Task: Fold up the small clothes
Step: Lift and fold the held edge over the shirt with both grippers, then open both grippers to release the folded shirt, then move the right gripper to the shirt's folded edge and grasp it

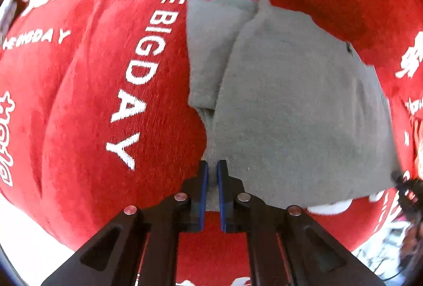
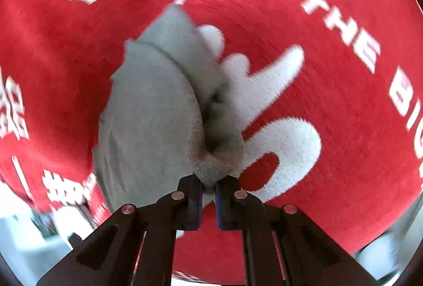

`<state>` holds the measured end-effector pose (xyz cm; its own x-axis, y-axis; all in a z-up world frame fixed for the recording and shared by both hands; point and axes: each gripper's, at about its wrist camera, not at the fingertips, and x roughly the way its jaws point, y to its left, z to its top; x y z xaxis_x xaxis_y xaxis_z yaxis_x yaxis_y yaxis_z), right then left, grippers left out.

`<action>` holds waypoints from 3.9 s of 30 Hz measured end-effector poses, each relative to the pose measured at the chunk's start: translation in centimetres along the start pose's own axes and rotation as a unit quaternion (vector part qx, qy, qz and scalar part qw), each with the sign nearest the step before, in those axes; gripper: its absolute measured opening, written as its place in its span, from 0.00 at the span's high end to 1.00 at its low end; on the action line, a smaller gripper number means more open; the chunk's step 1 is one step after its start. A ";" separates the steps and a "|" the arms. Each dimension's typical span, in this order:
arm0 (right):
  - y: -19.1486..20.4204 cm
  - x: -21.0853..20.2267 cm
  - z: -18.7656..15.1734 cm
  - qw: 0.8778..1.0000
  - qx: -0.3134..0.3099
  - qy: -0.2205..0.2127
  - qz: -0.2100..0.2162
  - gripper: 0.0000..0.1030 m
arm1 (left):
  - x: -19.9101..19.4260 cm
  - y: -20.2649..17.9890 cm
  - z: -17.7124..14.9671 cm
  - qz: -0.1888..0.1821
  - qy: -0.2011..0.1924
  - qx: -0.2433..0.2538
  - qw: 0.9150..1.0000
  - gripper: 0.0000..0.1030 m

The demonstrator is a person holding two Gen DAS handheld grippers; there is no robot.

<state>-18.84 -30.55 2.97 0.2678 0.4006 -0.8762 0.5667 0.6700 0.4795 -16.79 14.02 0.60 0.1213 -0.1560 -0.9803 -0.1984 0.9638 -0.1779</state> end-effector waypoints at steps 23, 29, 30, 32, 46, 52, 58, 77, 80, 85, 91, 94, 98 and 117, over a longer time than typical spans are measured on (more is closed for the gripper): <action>4.5 -0.8 4.5 0.993 -0.101 -0.042 -0.046 0.91 | -2.2 -3.3 9.2 0.013 -0.078 0.070 0.994 0.91; 8.2 3.6 7.1 0.988 -0.144 -0.024 -0.045 0.91 | 1.8 -5.9 13.6 0.042 -0.073 0.079 0.993 0.91; 8.2 4.4 7.5 0.988 -0.145 -0.020 -0.052 0.91 | 2.4 -5.7 13.8 0.051 -0.069 0.077 0.993 0.91; 7.6 5.5 8.1 0.988 -0.138 -0.012 -0.062 0.91 | 3.4 -4.9 13.7 0.057 -0.058 0.066 0.995 0.91; 3.9 1.6 9.1 0.999 -0.039 -0.023 -0.029 0.94 | 1.7 -3.4 11.3 0.051 -0.026 0.058 0.997 0.91; 3.4 -0.6 6.7 0.999 -0.042 -0.010 -0.013 0.94 | 0.3 -3.9 8.5 0.051 -0.015 0.072 0.996 0.91; 4.0 -0.6 3.4 0.999 -0.044 0.021 -0.003 0.93 | -0.5 -5.6 6.3 0.047 -0.003 0.082 0.996 0.91; 7.0 2.2 -2.7 0.995 -0.071 0.069 -0.004 0.55 | -1.1 -6.0 4.3 0.047 0.019 0.095 0.994 0.91; 7.9 2.5 -3.5 0.994 -0.081 0.072 -0.006 0.51 | -1.0 -5.4 4.4 0.055 0.024 0.090 0.994 0.91; 9.3 3.3 -4.3 0.992 -0.103 0.079 -0.007 0.36 | -0.9 -4.5 4.1 0.066 0.022 0.082 0.994 0.91; 10.4 3.9 -5.2 0.989 -0.118 0.084 -0.012 0.25 | -0.4 -3.6 3.7 0.071 0.030 0.069 0.995 0.88; 10.7 4.2 -5.5 0.988 -0.125 0.085 -0.014 0.23 | -0.3 -3.2 3.6 0.080 0.037 0.060 0.994 0.03; 11.2 4.5 -5.9 0.988 -0.130 0.086 -0.016 0.22 | -1.0 -3.3 3.4 0.089 0.015 0.064 0.994 0.02; 12.6 6.6 -8.3 0.986 -0.124 0.109 -0.008 0.20 | -0.4 -0.6 4.6 0.097 0.021 0.029 0.995 0.02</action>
<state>-16.45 -14.29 3.59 0.0712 0.4946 -0.8662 0.3550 0.7990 0.4854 -12.24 14.45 1.49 0.0457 0.0260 -0.9986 -0.1571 0.9874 0.0185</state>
